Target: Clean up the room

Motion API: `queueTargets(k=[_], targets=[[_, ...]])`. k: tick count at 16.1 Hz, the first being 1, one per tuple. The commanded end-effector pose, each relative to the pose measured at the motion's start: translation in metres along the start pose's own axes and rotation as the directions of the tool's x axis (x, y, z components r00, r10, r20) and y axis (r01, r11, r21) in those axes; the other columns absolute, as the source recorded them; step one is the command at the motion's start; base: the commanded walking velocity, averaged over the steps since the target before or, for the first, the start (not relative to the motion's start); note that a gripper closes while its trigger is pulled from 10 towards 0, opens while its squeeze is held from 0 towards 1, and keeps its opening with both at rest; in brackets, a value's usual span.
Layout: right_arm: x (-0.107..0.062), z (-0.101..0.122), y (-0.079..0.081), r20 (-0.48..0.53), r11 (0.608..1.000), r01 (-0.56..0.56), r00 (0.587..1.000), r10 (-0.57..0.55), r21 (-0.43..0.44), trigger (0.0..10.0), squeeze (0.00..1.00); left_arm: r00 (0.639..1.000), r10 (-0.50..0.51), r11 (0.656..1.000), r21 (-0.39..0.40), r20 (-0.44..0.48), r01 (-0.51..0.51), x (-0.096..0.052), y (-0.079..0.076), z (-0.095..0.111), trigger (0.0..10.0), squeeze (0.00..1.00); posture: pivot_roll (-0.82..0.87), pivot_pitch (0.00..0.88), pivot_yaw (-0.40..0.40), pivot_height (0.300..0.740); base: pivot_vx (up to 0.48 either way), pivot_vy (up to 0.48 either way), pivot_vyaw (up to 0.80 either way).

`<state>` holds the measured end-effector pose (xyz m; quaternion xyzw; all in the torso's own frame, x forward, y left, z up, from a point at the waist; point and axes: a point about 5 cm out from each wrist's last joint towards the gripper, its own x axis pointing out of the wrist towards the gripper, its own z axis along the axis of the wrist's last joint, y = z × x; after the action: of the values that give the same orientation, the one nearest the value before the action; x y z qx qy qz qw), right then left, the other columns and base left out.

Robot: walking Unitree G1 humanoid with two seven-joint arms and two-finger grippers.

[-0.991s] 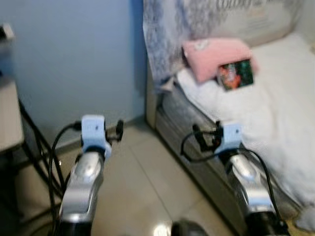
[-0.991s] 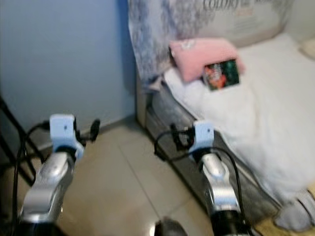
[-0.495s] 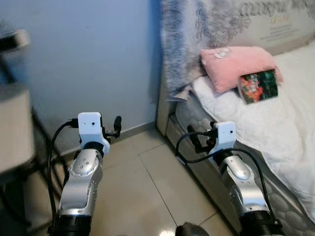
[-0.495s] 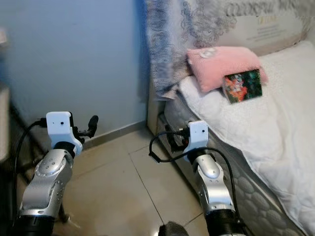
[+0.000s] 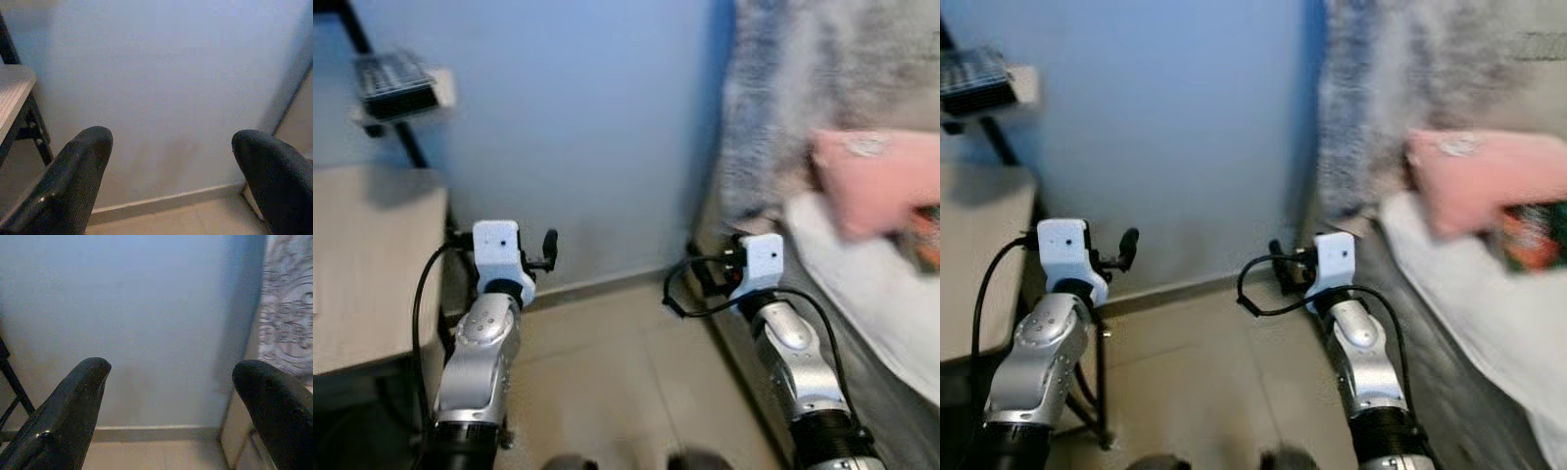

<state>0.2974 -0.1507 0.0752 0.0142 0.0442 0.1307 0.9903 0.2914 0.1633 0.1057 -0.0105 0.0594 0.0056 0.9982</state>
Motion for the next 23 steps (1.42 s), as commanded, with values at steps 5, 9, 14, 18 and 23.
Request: queueTargets(k=[5,9,14,18,23], targets=[[0.001,-0.001,-0.007,-0.009,1.0,0.03,1.0,-0.03,0.002,10.0,0.04,0.999,0.002,0.999,0.046,-0.04,0.0,0.006,-0.006,-0.005,10.0,0.0,-0.06,0.0,-0.007,0.698,0.463,0.0,0.0],[0.001,-0.003,-0.006,-0.009,1.0,0.025,1.0,-0.025,-0.001,10.0,0.04,0.999,0.009,0.998,0.066,-0.042,-0.006,0.008,-0.004,-0.005,10.0,0.0,-0.05,0.0,-0.004,0.698,0.457,0.0,0.0],[0.004,-0.003,-0.005,-0.013,1.0,0.014,1.0,-0.014,-0.006,10.0,0.04,0.997,0.049,0.993,0.114,-0.052,-0.043,0.013,-0.002,-0.006,10.0,0.0,-0.04,0.0,-0.007,0.698,0.182,0.0,0.0],[0.005,-0.003,-0.004,-0.015,1.0,0.004,1.0,-0.004,-0.009,10.0,0.05,0.997,0.067,0.992,0.107,-0.034,-0.063,0.014,0.0,-0.004,10.0,0.0,-0.04,0.0,-0.01,0.698,0.129,-0.262,0.0],[0.005,-0.005,-0.002,-0.017,1.0,-0.005,1.0,0.005,-0.008,10.0,0.04,0.997,0.069,0.993,0.1,-0.042,-0.065,0.013,-0.002,-0.007,10.0,0.0,-0.04,0.0,-0.009,0.698,0.267,-0.396,0.0]])
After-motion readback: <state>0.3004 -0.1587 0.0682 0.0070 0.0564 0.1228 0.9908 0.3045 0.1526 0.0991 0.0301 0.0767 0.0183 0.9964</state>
